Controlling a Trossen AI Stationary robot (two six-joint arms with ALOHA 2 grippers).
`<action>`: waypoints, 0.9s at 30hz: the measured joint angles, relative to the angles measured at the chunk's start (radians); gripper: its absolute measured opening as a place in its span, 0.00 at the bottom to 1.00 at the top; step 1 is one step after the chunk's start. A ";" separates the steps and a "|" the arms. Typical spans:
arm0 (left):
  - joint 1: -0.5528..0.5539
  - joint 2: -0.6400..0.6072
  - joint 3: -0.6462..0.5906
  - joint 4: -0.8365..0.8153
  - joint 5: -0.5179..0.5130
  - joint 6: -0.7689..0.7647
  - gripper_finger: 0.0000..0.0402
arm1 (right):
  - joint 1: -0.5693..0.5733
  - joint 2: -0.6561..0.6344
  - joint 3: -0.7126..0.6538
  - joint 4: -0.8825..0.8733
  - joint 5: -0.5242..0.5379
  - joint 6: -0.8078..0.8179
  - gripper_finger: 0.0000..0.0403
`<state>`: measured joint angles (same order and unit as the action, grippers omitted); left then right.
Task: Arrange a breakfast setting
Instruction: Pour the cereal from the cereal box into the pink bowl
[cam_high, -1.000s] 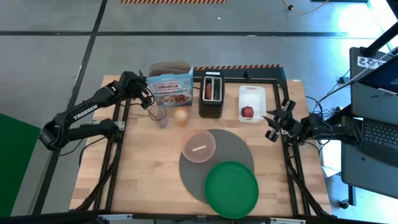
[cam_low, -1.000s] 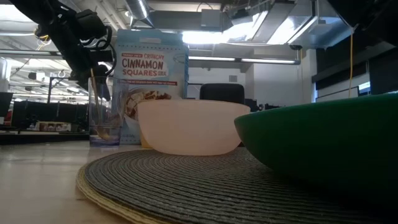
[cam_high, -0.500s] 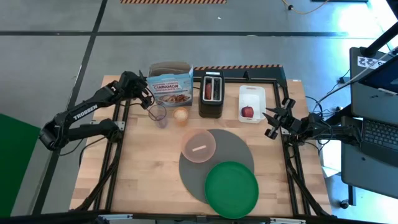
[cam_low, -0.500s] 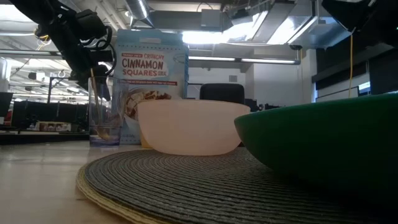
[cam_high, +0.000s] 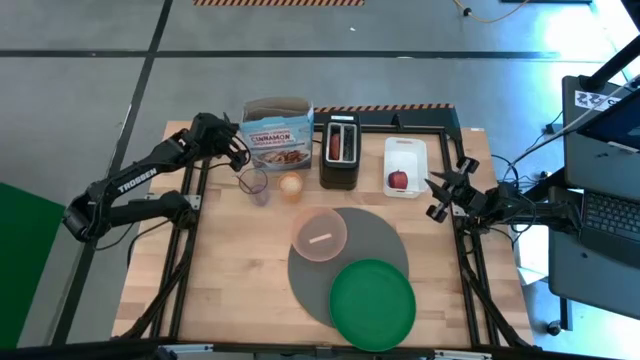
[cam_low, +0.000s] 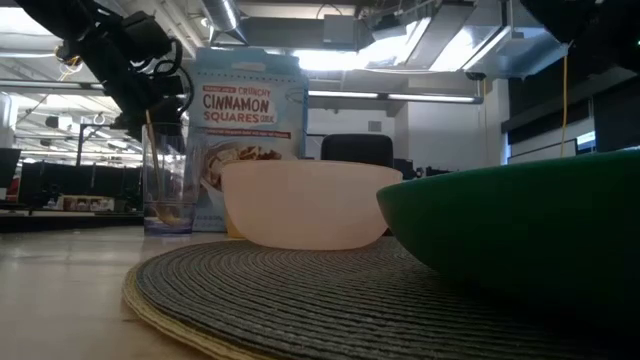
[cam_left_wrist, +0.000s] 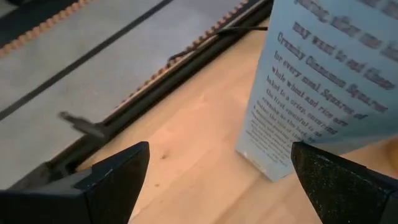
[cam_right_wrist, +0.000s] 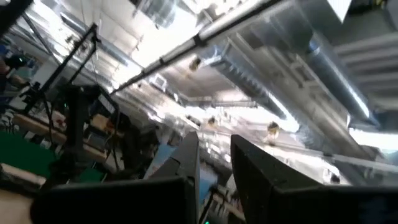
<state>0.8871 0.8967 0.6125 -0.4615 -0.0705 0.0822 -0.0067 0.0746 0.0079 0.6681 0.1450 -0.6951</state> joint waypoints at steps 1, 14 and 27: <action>0.000 0.000 0.000 0.012 0.011 0.000 0.97 | 0.000 0.000 0.000 0.013 -0.014 -0.014 0.16; 0.000 0.000 0.000 -0.001 0.201 0.108 0.97 | 0.000 0.023 0.000 0.039 -0.157 -0.021 0.16; 0.000 0.106 0.000 0.127 0.322 0.270 0.97 | 0.000 0.023 0.000 0.095 -0.157 -0.021 0.16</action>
<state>0.8867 1.0026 0.6128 -0.3349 0.2516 0.3518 -0.0067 0.0971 0.0082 0.7631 -0.0116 -0.7162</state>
